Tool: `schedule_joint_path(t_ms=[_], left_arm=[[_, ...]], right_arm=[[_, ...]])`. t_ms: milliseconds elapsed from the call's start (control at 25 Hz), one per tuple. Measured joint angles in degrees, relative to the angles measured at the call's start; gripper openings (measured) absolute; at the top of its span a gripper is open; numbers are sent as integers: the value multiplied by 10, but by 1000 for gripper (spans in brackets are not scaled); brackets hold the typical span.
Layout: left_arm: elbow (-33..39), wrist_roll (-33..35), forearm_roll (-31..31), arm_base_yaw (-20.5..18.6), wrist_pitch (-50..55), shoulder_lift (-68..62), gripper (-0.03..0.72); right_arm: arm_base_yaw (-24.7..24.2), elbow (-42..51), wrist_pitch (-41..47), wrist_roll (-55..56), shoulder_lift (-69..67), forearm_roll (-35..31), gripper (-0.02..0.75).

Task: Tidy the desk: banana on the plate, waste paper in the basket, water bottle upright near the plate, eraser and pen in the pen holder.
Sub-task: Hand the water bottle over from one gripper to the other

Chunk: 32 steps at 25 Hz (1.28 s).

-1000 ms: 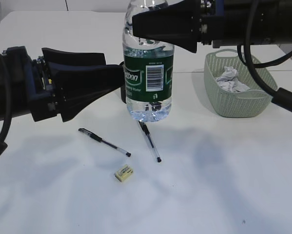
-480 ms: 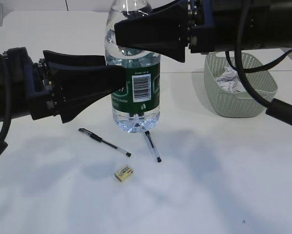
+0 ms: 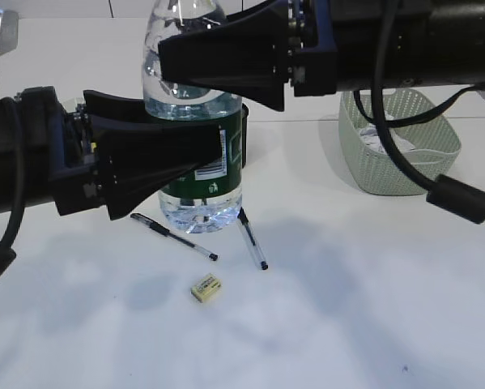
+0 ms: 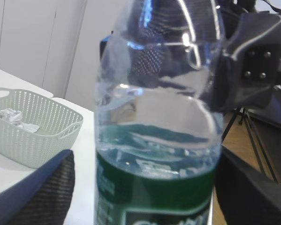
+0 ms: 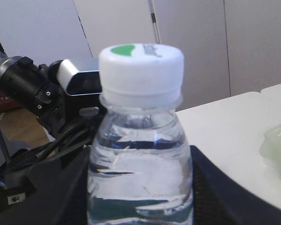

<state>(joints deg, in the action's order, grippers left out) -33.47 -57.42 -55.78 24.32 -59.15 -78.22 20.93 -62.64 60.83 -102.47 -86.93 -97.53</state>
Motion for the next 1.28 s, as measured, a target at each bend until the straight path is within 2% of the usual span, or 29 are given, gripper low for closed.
schedule_joint_path(t_ms=[480, 800, 1080, 1280], left_arm=[[0, 0, -2, 0, 0, 0, 662], [0, 0, -4, 0, -3, 0, 509], [0, 0, -3, 0, 0, 0, 466], [0, 13, 5, 1, 9, 0, 443]], right_arm=[[31, 0, -8, -3, -11, -3, 400], [31, 0, -16, -3, -11, -3, 400], [31, 0, -19, -4, -12, -5, 402], [31, 0, -25, -4, -12, -6, 496]])
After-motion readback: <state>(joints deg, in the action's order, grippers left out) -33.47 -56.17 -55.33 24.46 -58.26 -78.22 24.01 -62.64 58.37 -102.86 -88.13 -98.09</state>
